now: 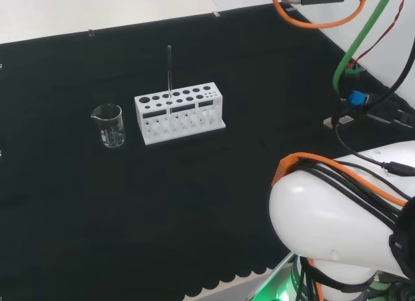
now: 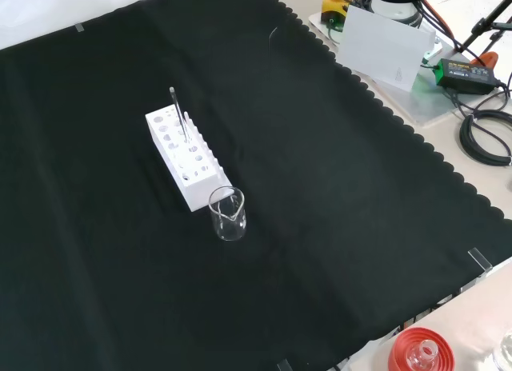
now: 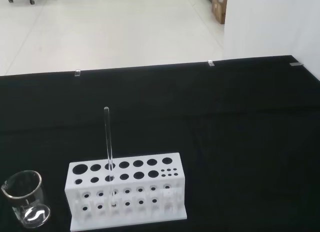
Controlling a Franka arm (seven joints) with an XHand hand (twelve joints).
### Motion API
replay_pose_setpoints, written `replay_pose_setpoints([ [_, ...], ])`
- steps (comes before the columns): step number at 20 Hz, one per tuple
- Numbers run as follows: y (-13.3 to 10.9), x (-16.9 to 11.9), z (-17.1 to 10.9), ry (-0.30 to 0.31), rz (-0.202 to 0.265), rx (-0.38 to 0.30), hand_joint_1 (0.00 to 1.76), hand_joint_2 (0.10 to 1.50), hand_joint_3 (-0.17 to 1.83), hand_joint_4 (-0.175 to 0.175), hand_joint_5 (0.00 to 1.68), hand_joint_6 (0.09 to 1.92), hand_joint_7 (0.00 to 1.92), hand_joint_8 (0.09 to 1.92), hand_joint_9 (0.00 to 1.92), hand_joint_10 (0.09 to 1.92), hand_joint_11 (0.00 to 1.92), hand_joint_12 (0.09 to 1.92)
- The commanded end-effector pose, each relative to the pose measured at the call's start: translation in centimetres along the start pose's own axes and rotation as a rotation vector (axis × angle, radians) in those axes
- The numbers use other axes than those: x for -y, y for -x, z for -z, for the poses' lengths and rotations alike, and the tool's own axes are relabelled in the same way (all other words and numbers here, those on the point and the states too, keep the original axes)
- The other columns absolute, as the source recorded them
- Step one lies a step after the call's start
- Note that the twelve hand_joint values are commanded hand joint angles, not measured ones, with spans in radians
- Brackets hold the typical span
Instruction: Take the glass rod from the white test tube rack.
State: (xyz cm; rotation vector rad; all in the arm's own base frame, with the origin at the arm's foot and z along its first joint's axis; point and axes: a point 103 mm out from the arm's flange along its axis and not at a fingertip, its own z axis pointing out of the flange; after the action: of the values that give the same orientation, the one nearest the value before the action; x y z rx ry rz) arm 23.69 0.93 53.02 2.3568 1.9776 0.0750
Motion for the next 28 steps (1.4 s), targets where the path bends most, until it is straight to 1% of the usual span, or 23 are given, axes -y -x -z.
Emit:
replay_pose_setpoints([
  [1,0.1,-0.2,0.2,0.007,-0.008,-0.024,0.53,0.91,-0.08,-0.002,0.01,0.09,0.0,0.33,0.0,0.68,0.0,1.05],
  [2,0.0,-0.3,0.3,0.009,-0.005,-0.026,0.53,0.91,-0.08,-0.002,0.02,0.09,0.0,0.34,0.0,0.7,0.0,1.06],
  [3,-0.6,-0.3,0.7,0.013,0.004,-0.014,0.53,0.91,-0.08,-0.002,0.03,0.09,0.0,0.35,0.0,0.72,0.0,1.08],
  [5,-1.3,-0.7,1.1,0.02,0.016,-0.012,0.53,0.91,-0.07,-0.002,0.04,0.09,0.0,0.39,0.0,0.76,0.0,1.15],
  [8,-1.3,-1.5,0.7,0.018,0.037,-0.03,0.57,0.93,-0.06,0.007,0.07,0.09,0.0,0.48,0.0,0.84,0.0,1.26],
  [12,-2.0,-3.0,0.6,0.018,0.066,-0.027,0.6,0.95,-0.05,0.012,0.12,0.09,0.0,0.57,0.0,0.91,0.0,1.35],
  [15,-3.1,-4.3,0.4,-0.008,0.089,-0.029,0.6,0.96,-0.05,0.009,0.16,0.09,0.0,0.65,0.02,0.96,0.0,1.43],
  [18,-4.4,-5.5,0.1,-0.025,0.123,-0.024,0.62,0.97,-0.04,0.008,0.17,0.09,0.0,0.68,0.05,0.98,0.01,1.49],
  [20,-5.0,-6.1,-0.2,-0.026,0.133,-0.028,0.63,0.98,-0.04,0.007,0.17,0.09,0.0,0.69,0.06,0.99,0.02,1.51],
  [22,-5.9,-6.6,-0.1,-0.018,0.156,-0.026,0.64,0.99,-0.04,0.007,0.17,0.09,0.0,0.71,0.07,0.99,0.03,1.51],
  [24,-6.2,-7.5,-0.6,-0.027,0.167,-0.026,0.64,0.99,-0.04,0.005,0.18,0.09,0.0,0.75,0.09,0.99,0.04,1.51],
  [26,-6.0,-8.5,-1.5,-0.036,0.179,-0.049,0.66,0.99,-0.04,0.001,0.19,0.09,0.02,0.79,0.13,0.99,0.07,1.5],
  [28,-6.4,-9.4,-2.2,-0.046,0.186,-0.047,0.67,0.99,-0.05,-0.004,0.21,0.09,0.04,0.81,0.15,0.99,0.09,1.5],
])
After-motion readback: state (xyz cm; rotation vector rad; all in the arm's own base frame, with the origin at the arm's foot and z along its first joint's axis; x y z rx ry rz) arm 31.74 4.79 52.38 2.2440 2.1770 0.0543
